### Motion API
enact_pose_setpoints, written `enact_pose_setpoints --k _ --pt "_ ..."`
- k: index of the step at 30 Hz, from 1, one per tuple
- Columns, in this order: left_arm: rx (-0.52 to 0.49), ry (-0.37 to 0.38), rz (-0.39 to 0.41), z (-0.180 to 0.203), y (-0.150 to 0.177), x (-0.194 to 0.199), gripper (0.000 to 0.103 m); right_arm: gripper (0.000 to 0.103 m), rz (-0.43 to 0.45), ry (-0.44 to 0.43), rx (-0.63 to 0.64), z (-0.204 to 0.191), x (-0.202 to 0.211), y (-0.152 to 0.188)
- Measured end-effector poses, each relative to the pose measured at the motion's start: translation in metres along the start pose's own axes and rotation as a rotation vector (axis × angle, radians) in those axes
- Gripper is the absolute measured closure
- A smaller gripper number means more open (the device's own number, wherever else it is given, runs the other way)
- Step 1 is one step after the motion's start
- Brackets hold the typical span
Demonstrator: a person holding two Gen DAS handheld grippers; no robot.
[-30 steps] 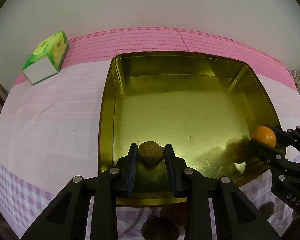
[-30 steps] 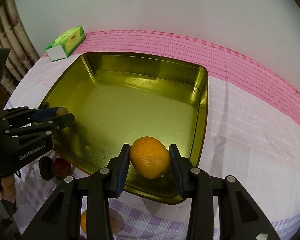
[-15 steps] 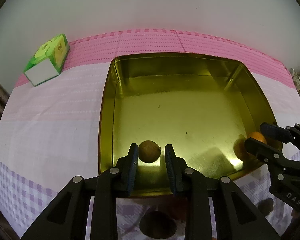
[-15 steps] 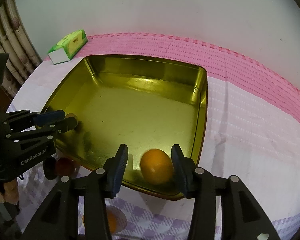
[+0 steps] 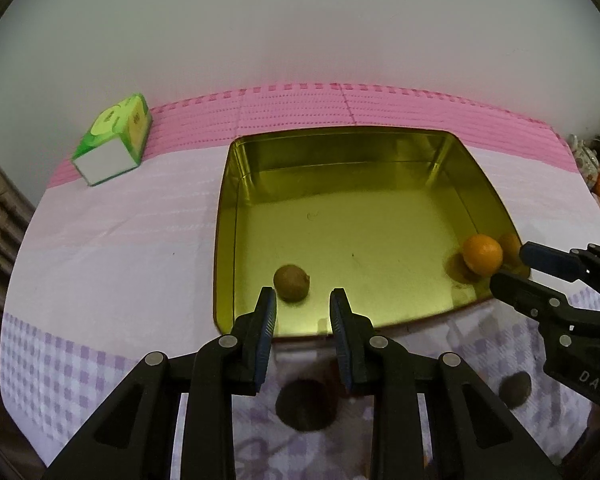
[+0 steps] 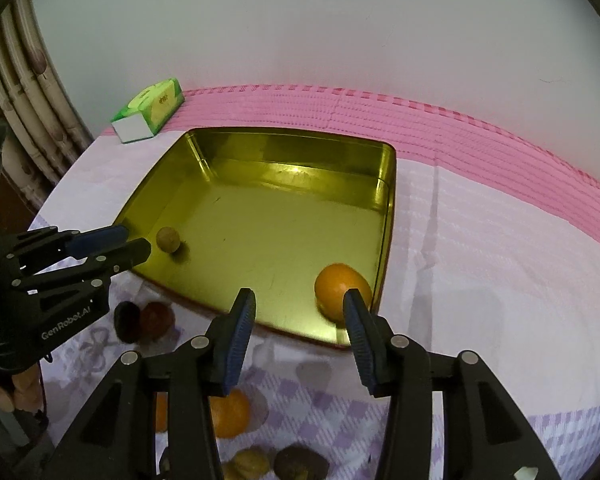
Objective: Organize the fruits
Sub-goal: 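Lower both fruits into the tin and open both grippers, then move both grippers back toward the remaining fruits on the cloth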
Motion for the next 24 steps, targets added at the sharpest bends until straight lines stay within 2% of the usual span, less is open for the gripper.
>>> enact_pose_setpoints --k 24 --pt "0.017 -0.016 0.013 0.007 0.065 0.049 0.073 0.060 0.013 0.015 -0.058 0.003 0.045 0.063"
Point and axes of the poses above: each gripper's, at about its wrist camera, not at the fingertips, and x roughly against the way its jaws point, z to its right, y to its underside, the point moved 1 cm from there along -x, roughly the way its jaws point, and after that the axes turned 2 degrees about y, right-handed, at the moved point
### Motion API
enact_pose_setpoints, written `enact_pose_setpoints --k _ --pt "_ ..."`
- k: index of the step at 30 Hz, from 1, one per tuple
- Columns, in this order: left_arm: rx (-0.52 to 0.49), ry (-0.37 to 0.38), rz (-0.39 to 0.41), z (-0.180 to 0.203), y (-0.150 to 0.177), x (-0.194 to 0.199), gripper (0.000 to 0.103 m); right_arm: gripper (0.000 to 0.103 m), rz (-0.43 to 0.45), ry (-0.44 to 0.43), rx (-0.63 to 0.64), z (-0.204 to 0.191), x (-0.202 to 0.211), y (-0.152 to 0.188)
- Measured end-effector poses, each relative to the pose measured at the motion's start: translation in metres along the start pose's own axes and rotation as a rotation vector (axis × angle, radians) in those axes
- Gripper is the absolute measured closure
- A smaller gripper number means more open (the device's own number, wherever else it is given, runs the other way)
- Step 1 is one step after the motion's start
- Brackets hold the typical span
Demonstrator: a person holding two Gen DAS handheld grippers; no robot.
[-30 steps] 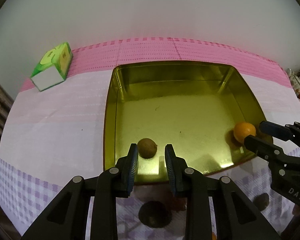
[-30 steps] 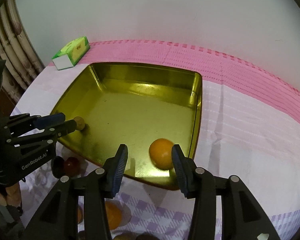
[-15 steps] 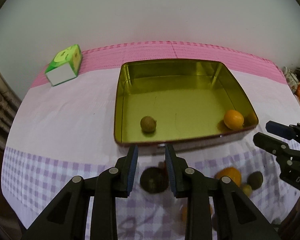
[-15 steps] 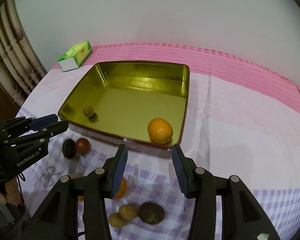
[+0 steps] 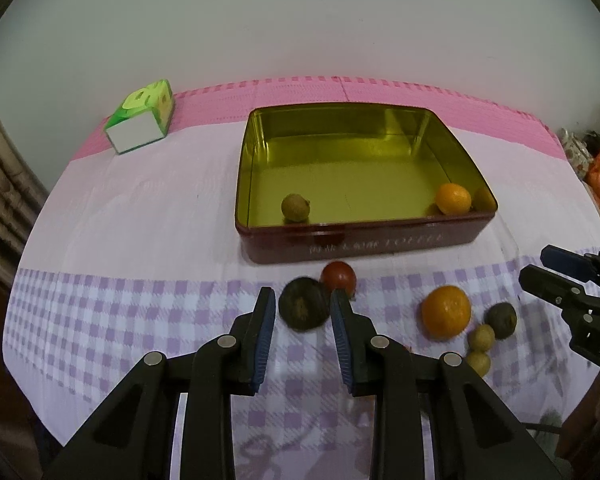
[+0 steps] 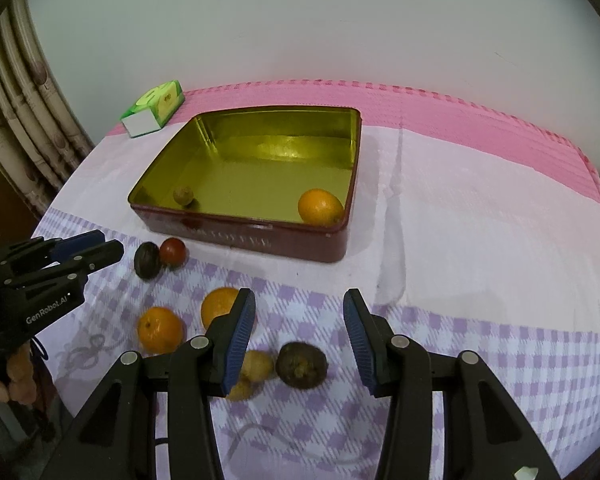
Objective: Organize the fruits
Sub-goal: 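Move both grippers back toward the remaining fruits on the cloth, then grasp the red tomato with the left gripper while the right gripper grasps the dark fruit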
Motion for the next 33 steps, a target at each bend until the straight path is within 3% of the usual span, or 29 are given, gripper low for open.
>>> enact_pose_setpoints --k 11,18,33 --pt "-0.018 0.025 -0.032 0.014 0.036 0.017 0.073 0.060 -0.023 0.001 0.000 0.001 0.010 0.033" --pt "-0.075 0.080 -0.100 0.037 0.069 0.026 0.073 0.060 -0.051 -0.008 0.010 -0.004 0.008 0.051" --pt "-0.130 0.162 -0.222 0.068 0.090 0.012 0.066 0.060 -0.027 -0.019 -0.033 0.008 0.017 0.052"
Point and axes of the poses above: each gripper's, at about its wrist camera, not at the fingertips, and x roughly against the way its jaws point, z to its right, y to its underside, the point moved 1 cm from there along -x, roughly the way its jaws point, and after that the axes turned 2 degrees about y, right-handed, at the moved point
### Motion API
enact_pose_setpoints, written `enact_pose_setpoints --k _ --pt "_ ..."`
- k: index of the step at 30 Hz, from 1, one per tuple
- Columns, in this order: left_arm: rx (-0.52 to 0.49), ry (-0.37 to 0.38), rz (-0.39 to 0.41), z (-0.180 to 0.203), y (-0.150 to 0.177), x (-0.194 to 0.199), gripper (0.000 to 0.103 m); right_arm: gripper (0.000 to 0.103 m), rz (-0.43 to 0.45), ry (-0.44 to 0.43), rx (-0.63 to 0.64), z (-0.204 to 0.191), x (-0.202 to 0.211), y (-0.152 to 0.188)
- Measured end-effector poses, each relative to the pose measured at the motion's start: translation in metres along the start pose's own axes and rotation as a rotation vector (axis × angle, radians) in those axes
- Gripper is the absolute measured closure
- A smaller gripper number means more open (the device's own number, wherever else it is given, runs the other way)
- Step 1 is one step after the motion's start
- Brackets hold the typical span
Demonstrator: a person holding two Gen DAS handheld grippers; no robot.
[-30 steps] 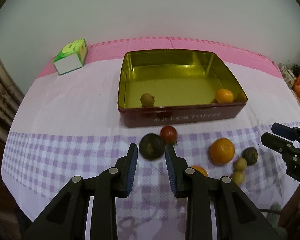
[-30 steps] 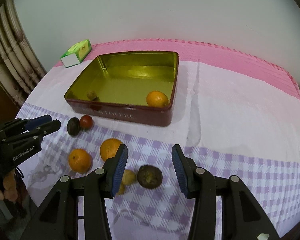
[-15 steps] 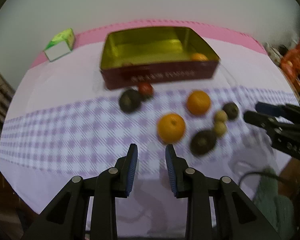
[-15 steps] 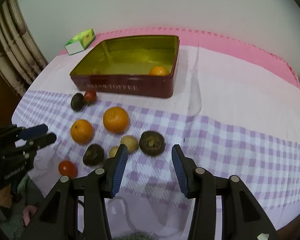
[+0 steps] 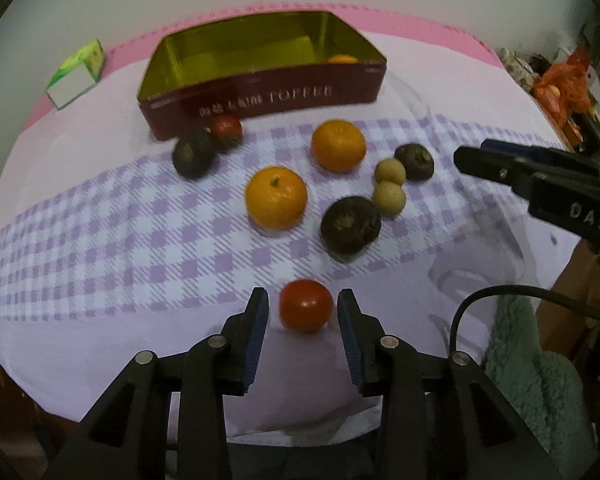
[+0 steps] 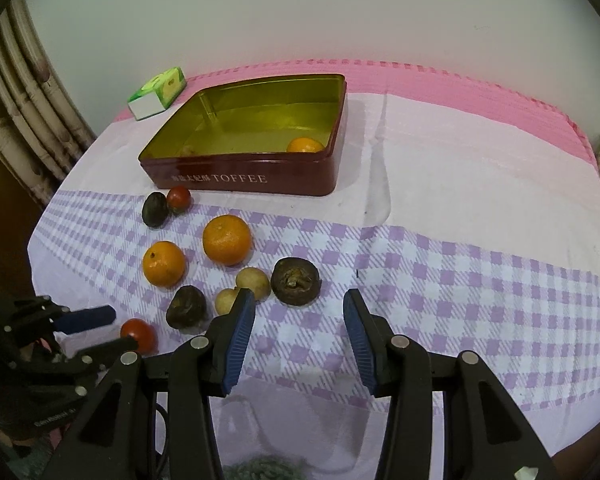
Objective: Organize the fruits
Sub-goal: 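Grasp the red tomato with the left gripper while the right gripper grasps the dark fruit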
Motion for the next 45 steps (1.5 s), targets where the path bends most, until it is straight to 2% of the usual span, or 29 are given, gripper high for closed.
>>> enact_pose_setpoints --k 10,14,26,45 --pt "0.040 0.027 -0.053 -0.006 -0.002 -0.022 0.066 0.059 -0.019 -0.007 0.000 -0.002 -0.005 0.002" --pt "0.044 0.031 -0.040 -0.009 -0.004 -0.021 0.070 0.059 -0.028 -0.009 0.007 -0.004 -0.008 0.003" --pt "0.062 0.033 -0.018 -0.019 -0.007 -0.020 0.070 0.059 -0.046 -0.002 -0.003 -0.001 -0.018 0.006" --pt "0.097 -0.033 0.037 -0.051 -0.019 -0.019 0.070 0.060 -0.075 0.024 0.031 -0.002 -0.053 -0.002"
Point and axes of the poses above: each gripper's, at about its wrist camera, not at the fingertips, and x roughly against the way its jaws point, z to its right, y to its underside, the point moved 1 cm from there along -x, roughly the way its jaws point, and after that the axes turned 2 degrees about y, right-handed, at the moved point
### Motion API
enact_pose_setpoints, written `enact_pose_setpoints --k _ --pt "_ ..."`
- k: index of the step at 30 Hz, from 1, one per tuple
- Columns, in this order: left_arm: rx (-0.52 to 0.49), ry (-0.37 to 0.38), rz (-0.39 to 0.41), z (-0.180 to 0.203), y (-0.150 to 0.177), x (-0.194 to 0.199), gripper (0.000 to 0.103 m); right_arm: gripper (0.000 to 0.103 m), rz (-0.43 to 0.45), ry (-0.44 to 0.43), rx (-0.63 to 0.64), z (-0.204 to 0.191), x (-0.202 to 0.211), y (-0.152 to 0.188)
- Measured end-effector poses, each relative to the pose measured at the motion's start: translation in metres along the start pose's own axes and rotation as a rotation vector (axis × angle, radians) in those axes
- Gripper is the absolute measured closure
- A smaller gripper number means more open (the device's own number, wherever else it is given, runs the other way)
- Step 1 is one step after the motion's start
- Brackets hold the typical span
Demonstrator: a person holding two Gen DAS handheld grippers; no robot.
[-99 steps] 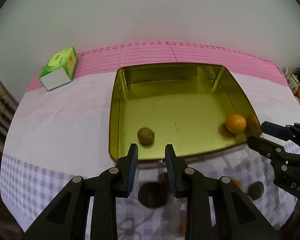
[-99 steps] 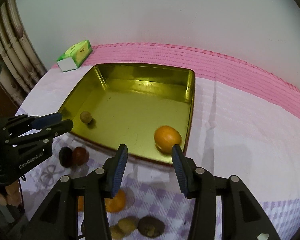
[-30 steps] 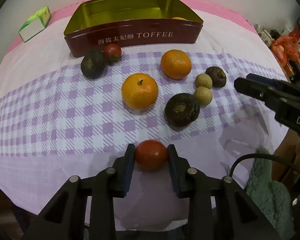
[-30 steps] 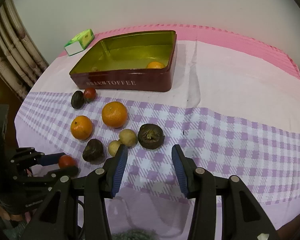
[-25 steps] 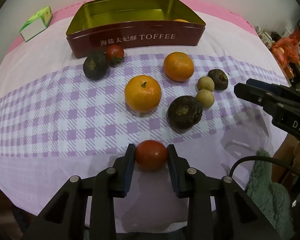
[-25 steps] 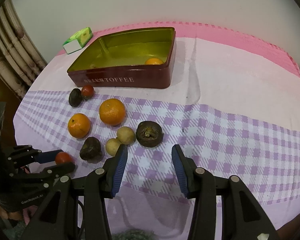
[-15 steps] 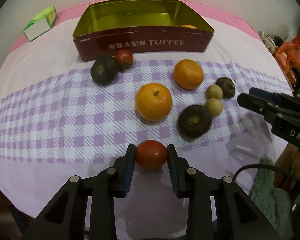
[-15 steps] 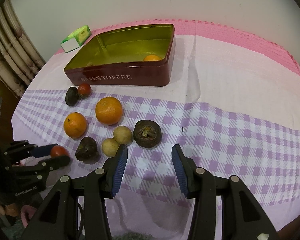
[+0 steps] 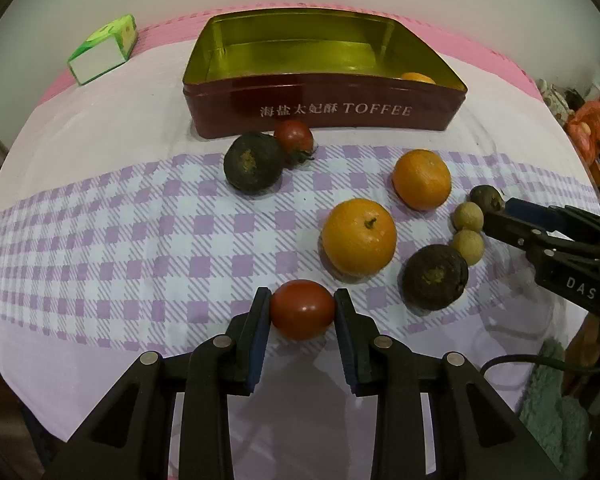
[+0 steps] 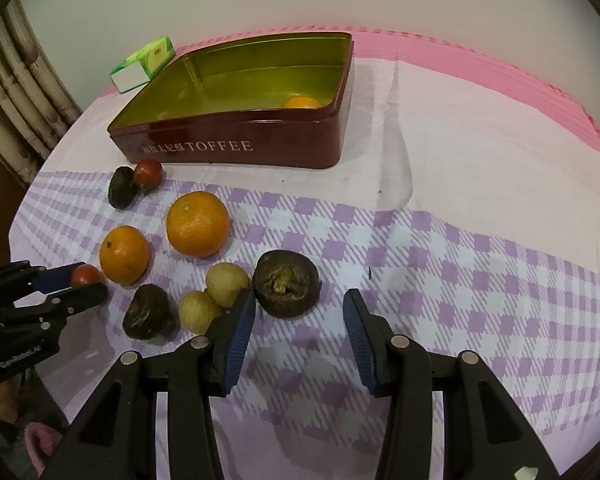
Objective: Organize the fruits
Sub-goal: 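Grasp the red tomato with the left gripper while the right gripper grasps the dark fruit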
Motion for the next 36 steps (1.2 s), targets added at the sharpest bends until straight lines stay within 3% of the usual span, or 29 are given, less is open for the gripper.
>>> enact_pose_setpoints --k 7,15,36 --pt "0.000 0.001 0.008 -0.003 -0.004 -0.001 0.070 0.061 0.004 0.010 0.017 -0.006 -0.008 -0.008" --pt "-0.008 -0.005 0.013 -0.001 -0.005 -0.004 0.070 0.069 0.012 0.019 0.031 -0.009 -0.011 -0.012" --pt "-0.027 -0.004 0.016 0.006 0.000 -0.010 0.070 0.070 0.016 0.011 0.015 -0.005 -0.010 -0.011"
Point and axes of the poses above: each gripper's, at about its wrist camera, not at the fingertips, and x roughly against the way its jaws point, z to its right, y to its underside, the point moved 1 cm from there along -x, roughly the way its jaws point, and after that the axes turned 2 degrees about y, right-handed, at the moved point
